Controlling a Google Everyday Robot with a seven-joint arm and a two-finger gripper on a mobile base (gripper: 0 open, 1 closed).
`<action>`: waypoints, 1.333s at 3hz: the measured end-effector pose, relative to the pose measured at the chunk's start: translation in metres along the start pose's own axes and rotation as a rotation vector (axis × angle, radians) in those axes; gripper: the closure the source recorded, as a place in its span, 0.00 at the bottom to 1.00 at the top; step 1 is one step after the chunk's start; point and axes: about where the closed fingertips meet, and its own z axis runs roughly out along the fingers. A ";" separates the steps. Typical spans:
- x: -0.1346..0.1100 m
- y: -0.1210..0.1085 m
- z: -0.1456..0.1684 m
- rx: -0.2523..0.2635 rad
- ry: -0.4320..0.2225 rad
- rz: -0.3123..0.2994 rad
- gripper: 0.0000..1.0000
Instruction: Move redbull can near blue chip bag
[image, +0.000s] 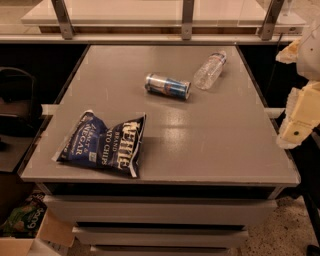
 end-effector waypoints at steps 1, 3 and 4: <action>0.000 0.000 0.000 0.000 0.000 0.000 0.00; -0.043 0.001 0.008 -0.006 -0.040 -0.137 0.00; -0.086 0.001 0.021 -0.025 -0.056 -0.274 0.00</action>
Offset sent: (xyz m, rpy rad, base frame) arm -0.0011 0.0119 -0.0030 0.0188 0.0014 0.0436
